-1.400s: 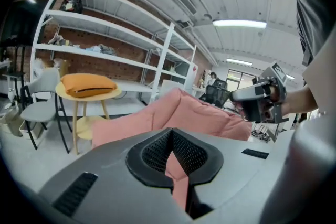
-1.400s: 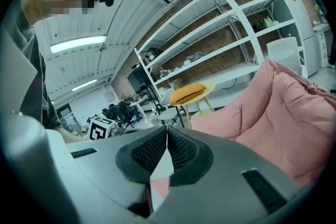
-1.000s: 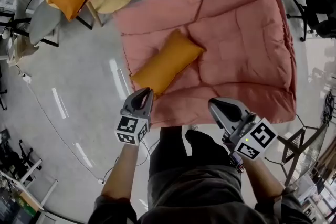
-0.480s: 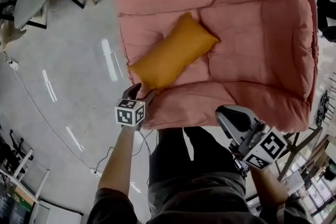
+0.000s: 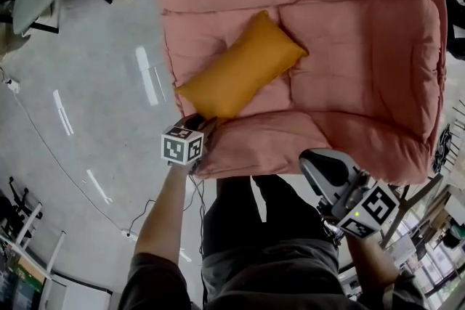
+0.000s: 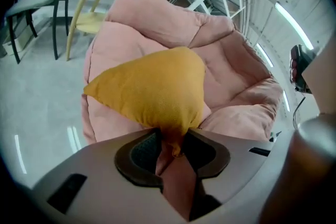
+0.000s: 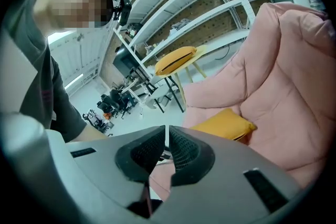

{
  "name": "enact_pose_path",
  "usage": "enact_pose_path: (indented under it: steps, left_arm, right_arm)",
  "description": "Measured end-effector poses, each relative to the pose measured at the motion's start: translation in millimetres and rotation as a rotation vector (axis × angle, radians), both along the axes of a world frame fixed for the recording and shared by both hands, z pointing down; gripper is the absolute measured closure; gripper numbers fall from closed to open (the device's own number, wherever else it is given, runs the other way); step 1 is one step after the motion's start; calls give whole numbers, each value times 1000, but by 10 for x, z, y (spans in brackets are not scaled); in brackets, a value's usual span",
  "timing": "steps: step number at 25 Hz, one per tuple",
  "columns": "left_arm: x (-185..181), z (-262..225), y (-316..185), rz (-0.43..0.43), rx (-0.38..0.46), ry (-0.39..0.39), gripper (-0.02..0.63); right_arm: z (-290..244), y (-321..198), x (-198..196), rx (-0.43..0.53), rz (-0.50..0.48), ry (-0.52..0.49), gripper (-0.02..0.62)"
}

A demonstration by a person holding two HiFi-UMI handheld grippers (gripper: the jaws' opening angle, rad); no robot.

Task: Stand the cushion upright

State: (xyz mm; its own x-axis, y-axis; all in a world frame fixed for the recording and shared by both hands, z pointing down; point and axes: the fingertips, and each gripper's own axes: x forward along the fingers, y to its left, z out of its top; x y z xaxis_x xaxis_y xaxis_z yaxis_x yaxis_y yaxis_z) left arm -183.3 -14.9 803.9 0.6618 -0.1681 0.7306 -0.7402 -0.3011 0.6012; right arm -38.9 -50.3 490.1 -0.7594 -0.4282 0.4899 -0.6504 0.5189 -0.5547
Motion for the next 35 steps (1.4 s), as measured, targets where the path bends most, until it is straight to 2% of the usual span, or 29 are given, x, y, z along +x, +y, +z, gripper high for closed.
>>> enact_pose_path:
  steps: [6, 9, 12, 14, 17, 20, 23, 29, 32, 35]
  left_arm:
    - [-43, -892, -341, -99, 171, 8, 539]
    - [-147, -1421, -560, -175, 266, -14, 555]
    - [-257, -1876, -704, -244, 326, -52, 563]
    - [-280, -2129, -726, -249, 340, -97, 565]
    - [-162, -2460, -701, -180, 325, -207, 564]
    - [132, -2680, -785, -127, 326, -250, 558]
    - [516, -2621, -1071, -109, 364, -230, 554]
    - [1687, -2482, -1841, -47, 479, -47, 548]
    - [2142, -2434, -2103, -25, 492, 25, 555]
    - [2480, -2340, -2306, -2, 484, 56, 563]
  right_arm:
    - [-276, 7, 142, 24, 2, 2, 578]
    - [-443, 7, 230, 48, 16, -23, 578]
    - [-596, 3, 335, 74, 31, -53, 578]
    - [-698, -1, 407, 91, 41, -68, 578]
    - [-870, 5, 522, 117, 59, -87, 578]
    - [-996, 6, 697, 134, 88, -92, 578]
    - [-1044, -17, 909, 140, 136, -85, 578]
    - [-962, -31, 1394, 120, 256, -43, 578]
    - [-896, -34, 1541, 102, 304, -31, 578]
    - [-836, -42, 1572, 79, 323, -29, 578]
